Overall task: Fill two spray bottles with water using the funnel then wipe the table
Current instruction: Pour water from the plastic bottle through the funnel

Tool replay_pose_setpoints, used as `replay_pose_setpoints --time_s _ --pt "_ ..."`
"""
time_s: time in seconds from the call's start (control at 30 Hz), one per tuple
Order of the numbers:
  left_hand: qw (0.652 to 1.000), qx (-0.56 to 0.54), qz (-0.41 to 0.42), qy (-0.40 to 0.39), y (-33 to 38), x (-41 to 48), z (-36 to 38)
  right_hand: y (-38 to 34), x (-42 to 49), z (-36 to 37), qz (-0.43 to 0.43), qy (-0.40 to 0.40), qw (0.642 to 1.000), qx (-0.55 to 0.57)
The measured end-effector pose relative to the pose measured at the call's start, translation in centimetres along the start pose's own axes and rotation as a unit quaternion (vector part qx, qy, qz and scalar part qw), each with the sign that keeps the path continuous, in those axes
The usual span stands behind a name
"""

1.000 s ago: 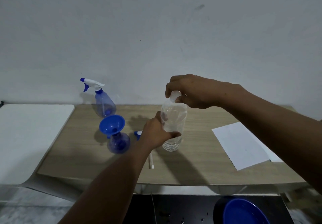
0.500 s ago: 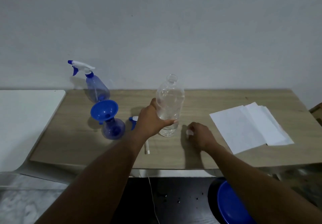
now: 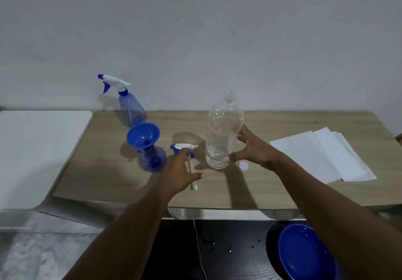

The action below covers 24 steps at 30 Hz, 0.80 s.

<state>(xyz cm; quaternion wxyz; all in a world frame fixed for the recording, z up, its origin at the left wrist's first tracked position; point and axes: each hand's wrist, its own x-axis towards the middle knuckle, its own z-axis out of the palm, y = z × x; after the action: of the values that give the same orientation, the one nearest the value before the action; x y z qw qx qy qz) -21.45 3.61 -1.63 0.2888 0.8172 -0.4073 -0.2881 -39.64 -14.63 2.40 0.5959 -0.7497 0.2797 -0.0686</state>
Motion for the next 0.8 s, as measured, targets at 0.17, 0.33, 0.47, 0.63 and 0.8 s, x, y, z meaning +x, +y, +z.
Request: replay_pose_setpoints --time_s 0.17,0.33,0.47,0.63,0.8 --pt "0.995 0.087 -0.033 0.025 -2.4 -2.5 -2.5 -0.1 2.5 4.4 -0.063 0.228 0.969 0.068" --pt "0.971 0.205 -0.043 0.113 -5.5 -4.0 -5.7 -4.0 2.7 3.7 -0.068 0.289 0.953 -0.055" --pt "0.971 0.174 -0.048 0.154 -8.5 -3.2 -8.3 -7.8 2.9 3.4 -0.078 0.205 0.959 -0.178" --pt "0.991 0.006 -0.023 0.134 -9.8 -0.8 -9.9 -8.7 3.3 4.9 -0.046 0.13 0.948 -0.286" --pt "0.998 -0.035 0.037 0.025 -10.0 2.0 -10.0 -8.5 3.7 6.6 0.012 0.061 0.918 -0.391"
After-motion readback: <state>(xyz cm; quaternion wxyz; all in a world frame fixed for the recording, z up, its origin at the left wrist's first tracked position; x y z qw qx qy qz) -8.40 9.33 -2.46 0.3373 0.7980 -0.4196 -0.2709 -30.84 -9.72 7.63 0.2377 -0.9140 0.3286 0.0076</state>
